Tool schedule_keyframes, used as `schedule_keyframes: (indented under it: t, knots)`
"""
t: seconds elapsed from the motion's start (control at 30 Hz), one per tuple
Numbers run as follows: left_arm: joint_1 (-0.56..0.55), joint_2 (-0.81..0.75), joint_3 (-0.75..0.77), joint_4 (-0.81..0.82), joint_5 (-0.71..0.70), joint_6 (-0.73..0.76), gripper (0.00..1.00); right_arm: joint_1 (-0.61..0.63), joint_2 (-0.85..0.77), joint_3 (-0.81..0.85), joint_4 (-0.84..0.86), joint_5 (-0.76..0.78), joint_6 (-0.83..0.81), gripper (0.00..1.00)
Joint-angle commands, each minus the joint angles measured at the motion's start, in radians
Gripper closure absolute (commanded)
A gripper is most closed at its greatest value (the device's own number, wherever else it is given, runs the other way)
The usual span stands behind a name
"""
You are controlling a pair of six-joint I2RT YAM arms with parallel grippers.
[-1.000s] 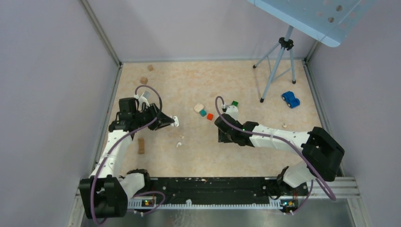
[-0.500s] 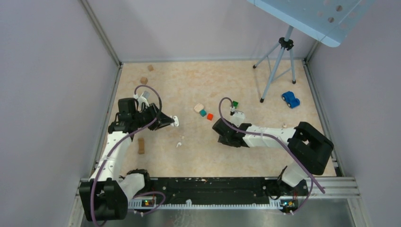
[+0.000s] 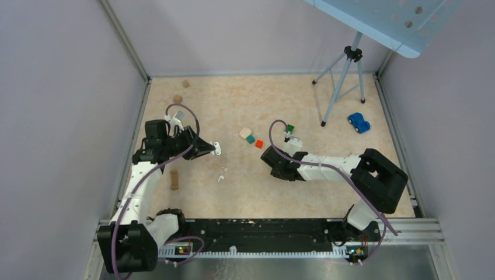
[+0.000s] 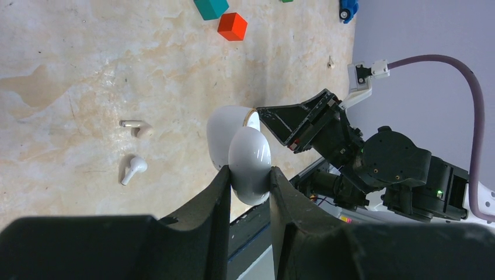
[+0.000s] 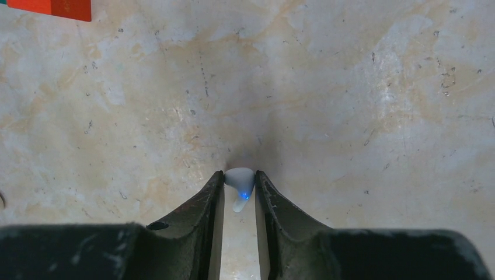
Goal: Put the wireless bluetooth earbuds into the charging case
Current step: Pick up the left earbud from the center of the board.
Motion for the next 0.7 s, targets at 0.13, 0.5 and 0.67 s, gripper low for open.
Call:
schedule_keyframes:
  t: [0.13, 0.5, 0.67]
  knots:
    - [-0.001, -0.018, 0.032, 0.02, 0.019, 0.0, 0.86, -0.003, -0.015, -0.005, -0.007, 0.026, 0.004, 0.84]
    - [-0.193, 0.02, -0.062, 0.178, 0.038, -0.08, 0.85, 0.052, -0.185, -0.006, 0.038, 0.055, -0.174, 1.0]
    - [-0.309, 0.08, -0.095, 0.305, 0.03, -0.166, 0.85, 0.123, -0.315, -0.034, 0.139, 0.096, -0.289, 1.0]
